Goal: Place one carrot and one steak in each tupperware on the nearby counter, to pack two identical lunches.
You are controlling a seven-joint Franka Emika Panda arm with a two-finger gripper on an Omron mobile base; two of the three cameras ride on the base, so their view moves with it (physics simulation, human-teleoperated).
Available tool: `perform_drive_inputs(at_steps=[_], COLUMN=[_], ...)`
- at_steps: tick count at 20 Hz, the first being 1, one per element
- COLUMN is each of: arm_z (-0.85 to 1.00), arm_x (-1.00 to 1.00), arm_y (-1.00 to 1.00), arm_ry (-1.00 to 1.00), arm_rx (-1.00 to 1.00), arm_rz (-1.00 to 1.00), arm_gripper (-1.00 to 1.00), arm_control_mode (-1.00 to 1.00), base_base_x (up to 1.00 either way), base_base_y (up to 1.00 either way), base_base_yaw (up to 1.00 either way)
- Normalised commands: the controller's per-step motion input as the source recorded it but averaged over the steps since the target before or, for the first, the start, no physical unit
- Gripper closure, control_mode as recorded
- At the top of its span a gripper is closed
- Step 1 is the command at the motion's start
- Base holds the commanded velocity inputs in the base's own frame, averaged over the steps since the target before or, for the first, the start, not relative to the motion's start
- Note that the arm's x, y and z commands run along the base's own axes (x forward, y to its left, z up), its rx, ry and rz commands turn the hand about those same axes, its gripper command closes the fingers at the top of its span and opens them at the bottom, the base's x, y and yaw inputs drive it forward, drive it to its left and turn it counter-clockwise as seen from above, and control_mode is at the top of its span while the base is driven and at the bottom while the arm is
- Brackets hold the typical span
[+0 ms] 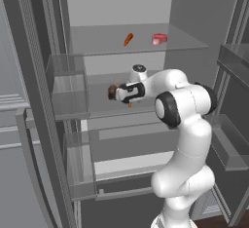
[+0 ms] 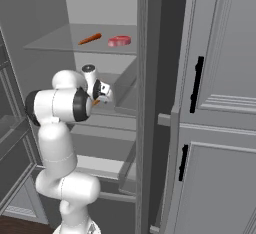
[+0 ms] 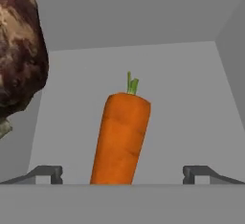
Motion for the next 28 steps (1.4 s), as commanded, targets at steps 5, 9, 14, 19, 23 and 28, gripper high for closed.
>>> perform_drive_inputs(at_steps=[5, 9, 14, 19, 23, 28], arm_z=[-0.73, -0.63, -0.26, 0.06, 0.32, 0.64], arm_x=[-0.37, -0.64, -0.36, -1.0, -1.0, -1.0], arm_y=[0.1, 0.05, -0.02, -0.25, -0.07, 0.0], arm_ry=[0.12, 0.12, 0.02, 0.0, 0.0, -0.02], arm_rx=[-0.01, 0.0, 0.0, 0.04, 0.06, 0.01], arm_rz=[-0.05, -0.05, -0.04, -0.09, 0.0, 0.03], arm_gripper=[1.0, 1.0, 1.0, 1.0, 1.0, 1.0], arm_control_mode=[-1.0, -1.0, -1.0, -1.0, -1.0, -1.0], base_base_x=[0.0, 0.0, 0.0, 0.0, 0.0, 0.0], base_base_y=[0.0, 0.0, 0.0, 0.0, 0.0, 0.0], base_base_yaw=[0.0, 0.0, 0.0, 0.0, 0.0, 0.0])
